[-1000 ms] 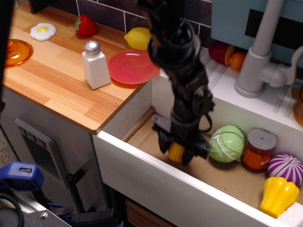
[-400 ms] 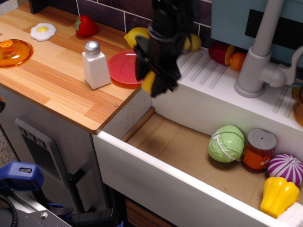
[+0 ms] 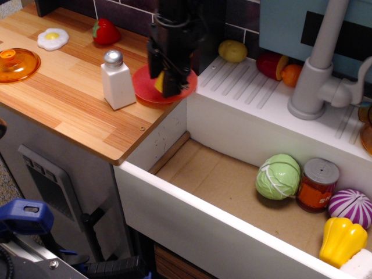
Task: Put corn on plate
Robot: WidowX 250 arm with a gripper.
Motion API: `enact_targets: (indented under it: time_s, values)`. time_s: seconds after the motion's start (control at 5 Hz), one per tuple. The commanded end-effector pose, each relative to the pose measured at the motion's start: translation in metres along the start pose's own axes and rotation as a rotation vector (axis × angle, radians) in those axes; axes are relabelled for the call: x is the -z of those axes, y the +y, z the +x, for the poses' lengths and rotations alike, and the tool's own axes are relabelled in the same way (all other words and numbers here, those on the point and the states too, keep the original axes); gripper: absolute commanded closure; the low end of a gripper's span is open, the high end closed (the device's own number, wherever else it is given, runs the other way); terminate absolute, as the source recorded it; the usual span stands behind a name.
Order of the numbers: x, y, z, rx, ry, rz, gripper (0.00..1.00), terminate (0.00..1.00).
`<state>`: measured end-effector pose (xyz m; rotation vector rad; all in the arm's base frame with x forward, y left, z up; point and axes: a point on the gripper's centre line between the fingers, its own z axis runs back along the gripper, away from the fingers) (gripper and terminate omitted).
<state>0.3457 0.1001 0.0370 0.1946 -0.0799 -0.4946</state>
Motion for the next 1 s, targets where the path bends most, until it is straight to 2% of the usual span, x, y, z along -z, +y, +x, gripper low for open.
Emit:
enact_targets:
  time_s: [0.0,0.2,0.6,0.8]
  values:
    - [-0.0033,0.0215,-0.0023,0.034,-0.044,0.04,1.0,0.0]
    - [0.0034,0.022,-0.0046,0.074,-0.087,0.022,0.0,0.0]
    - [0.0034,0.022,-0.0046,0.074,-0.087,0.022,0.0,0.0]
    - [0.0034,0.022,-0.0046,0.074,-0.087,0.022,0.0,1.0]
